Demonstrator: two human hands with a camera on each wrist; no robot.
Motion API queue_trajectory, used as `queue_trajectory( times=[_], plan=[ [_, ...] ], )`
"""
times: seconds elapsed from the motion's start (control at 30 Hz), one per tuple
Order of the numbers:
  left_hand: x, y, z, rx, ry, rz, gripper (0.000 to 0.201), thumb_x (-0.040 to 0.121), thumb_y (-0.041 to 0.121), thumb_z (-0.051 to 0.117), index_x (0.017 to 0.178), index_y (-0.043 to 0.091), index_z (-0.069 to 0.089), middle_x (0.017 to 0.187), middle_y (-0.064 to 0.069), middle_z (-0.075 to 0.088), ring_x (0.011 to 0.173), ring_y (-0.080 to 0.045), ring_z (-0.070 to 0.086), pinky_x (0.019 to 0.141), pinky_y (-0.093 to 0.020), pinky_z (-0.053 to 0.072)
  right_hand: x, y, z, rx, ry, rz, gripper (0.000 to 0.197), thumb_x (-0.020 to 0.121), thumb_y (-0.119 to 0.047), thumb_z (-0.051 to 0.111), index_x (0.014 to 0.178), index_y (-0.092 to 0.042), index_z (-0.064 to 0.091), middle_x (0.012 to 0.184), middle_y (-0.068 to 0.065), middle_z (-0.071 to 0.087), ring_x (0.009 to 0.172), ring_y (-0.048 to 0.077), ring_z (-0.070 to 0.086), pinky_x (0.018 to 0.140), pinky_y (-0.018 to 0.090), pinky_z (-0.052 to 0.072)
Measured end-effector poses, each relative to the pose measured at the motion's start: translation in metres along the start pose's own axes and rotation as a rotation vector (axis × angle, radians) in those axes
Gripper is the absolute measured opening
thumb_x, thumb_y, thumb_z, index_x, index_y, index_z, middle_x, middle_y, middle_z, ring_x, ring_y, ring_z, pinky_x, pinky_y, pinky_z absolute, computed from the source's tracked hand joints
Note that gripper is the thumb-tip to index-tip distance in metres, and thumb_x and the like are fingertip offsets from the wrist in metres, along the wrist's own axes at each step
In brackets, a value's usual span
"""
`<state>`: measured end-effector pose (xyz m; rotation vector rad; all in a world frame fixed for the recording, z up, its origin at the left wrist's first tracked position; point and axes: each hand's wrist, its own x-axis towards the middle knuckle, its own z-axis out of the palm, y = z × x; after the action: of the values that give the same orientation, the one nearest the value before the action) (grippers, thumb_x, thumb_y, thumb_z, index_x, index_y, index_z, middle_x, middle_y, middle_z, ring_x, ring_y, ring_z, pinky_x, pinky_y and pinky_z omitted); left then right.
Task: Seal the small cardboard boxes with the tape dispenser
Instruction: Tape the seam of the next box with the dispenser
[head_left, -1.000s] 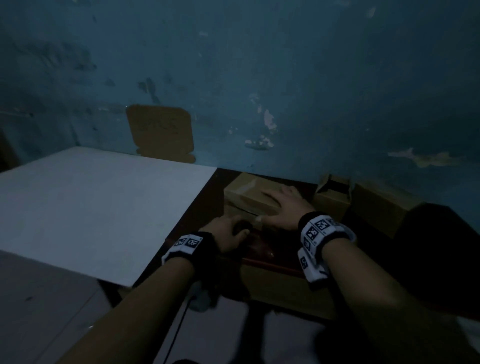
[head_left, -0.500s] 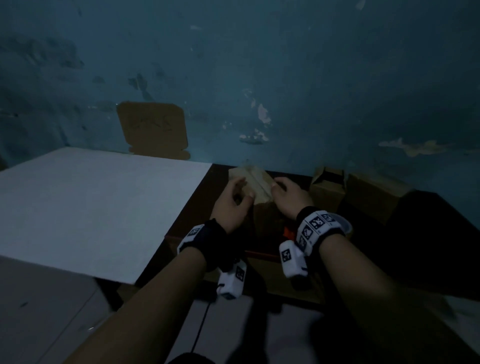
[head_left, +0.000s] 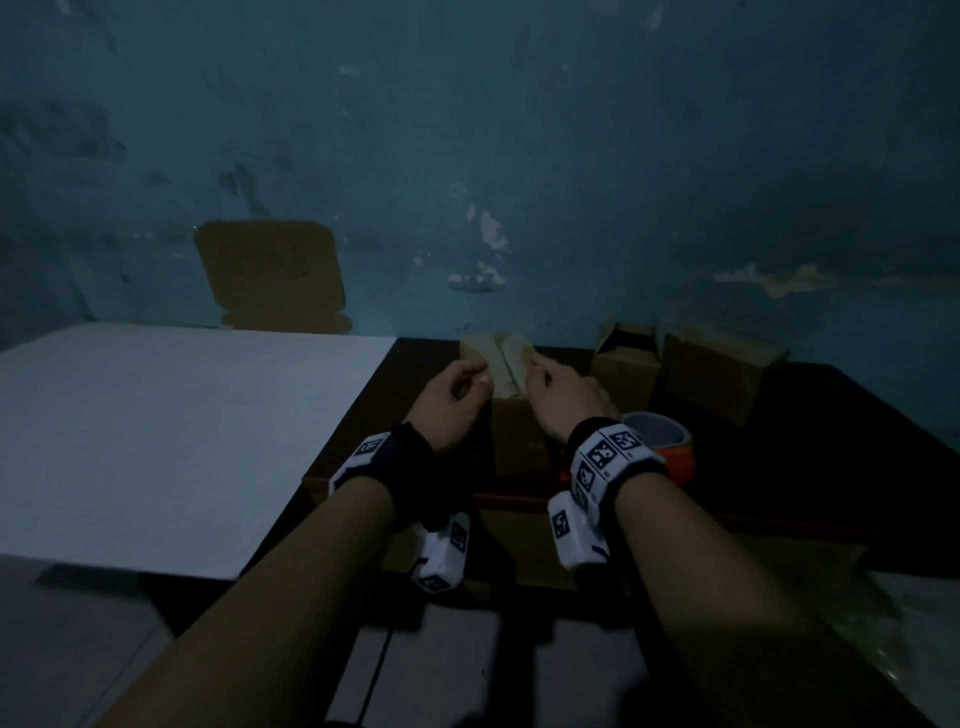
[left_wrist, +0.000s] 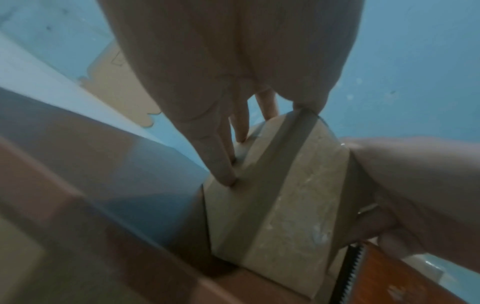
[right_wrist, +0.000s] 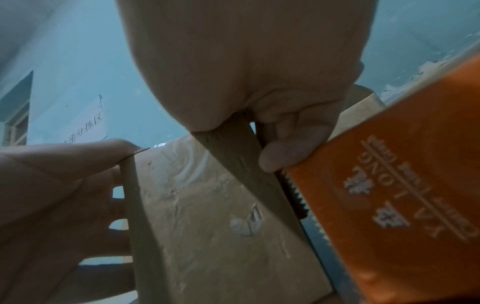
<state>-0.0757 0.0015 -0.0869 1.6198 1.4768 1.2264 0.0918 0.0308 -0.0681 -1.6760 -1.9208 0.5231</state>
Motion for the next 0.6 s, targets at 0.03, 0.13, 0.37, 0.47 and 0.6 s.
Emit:
queue_trajectory(
  times=[0.03,0.13,0.37,0.47,0.6],
  plan=[
    [-0.001,0.001,0.001,0.016,-0.002,0.009,0.038,0.099,0.035,0.048,0.135,0.022,0.049,0.135,-0.005,0.054,0.118,-0.020,0.054,0.096,-0.031,0.044,0.001,0.001,0.000,-0.003,-0.002,-0.008,0.049,0.098,-0.046,0.024,0.145,-0.044,0.036,0.139,0.012,0.052,0.118,0.038,0.052,0.098,0.039,0.043],
    [0.001,-0.002,0.003,0.069,-0.014,0.042,0.039,0.101,0.035,0.043,0.137,0.022,0.049,0.136,-0.007,0.054,0.122,-0.025,0.053,0.101,-0.037,0.042,0.002,0.002,0.002,-0.015,-0.017,-0.012,0.051,0.097,-0.047,0.021,0.146,-0.043,0.032,0.142,0.012,0.049,0.121,0.037,0.050,0.102,0.043,0.041],
    [0.002,0.003,0.007,0.182,-0.028,0.077,0.039,0.105,0.028,0.033,0.139,0.020,0.049,0.146,-0.008,0.046,0.133,-0.022,0.042,0.106,-0.028,0.033,-0.003,-0.001,0.002,0.023,-0.027,-0.024,0.051,0.099,-0.046,0.019,0.148,-0.040,0.030,0.148,0.010,0.044,0.125,0.037,0.047,0.104,0.045,0.039],
    [0.000,0.003,0.009,0.171,-0.028,0.068,0.040,0.105,0.027,0.030,0.140,0.019,0.047,0.148,-0.009,0.043,0.134,-0.022,0.040,0.103,-0.023,0.031,-0.006,0.000,0.001,0.045,-0.034,-0.015,0.050,0.099,-0.045,0.020,0.148,-0.040,0.030,0.148,0.011,0.043,0.125,0.038,0.047,0.104,0.045,0.039],
    [-0.001,0.005,0.012,0.164,-0.013,0.055,0.040,0.106,0.025,0.027,0.141,0.017,0.046,0.147,-0.009,0.043,0.132,-0.020,0.042,0.098,-0.020,0.030,-0.005,0.000,0.001,0.065,-0.048,-0.017,0.049,0.099,-0.044,0.021,0.148,-0.040,0.031,0.144,0.012,0.047,0.119,0.037,0.051,0.099,0.041,0.043]
  ],
)
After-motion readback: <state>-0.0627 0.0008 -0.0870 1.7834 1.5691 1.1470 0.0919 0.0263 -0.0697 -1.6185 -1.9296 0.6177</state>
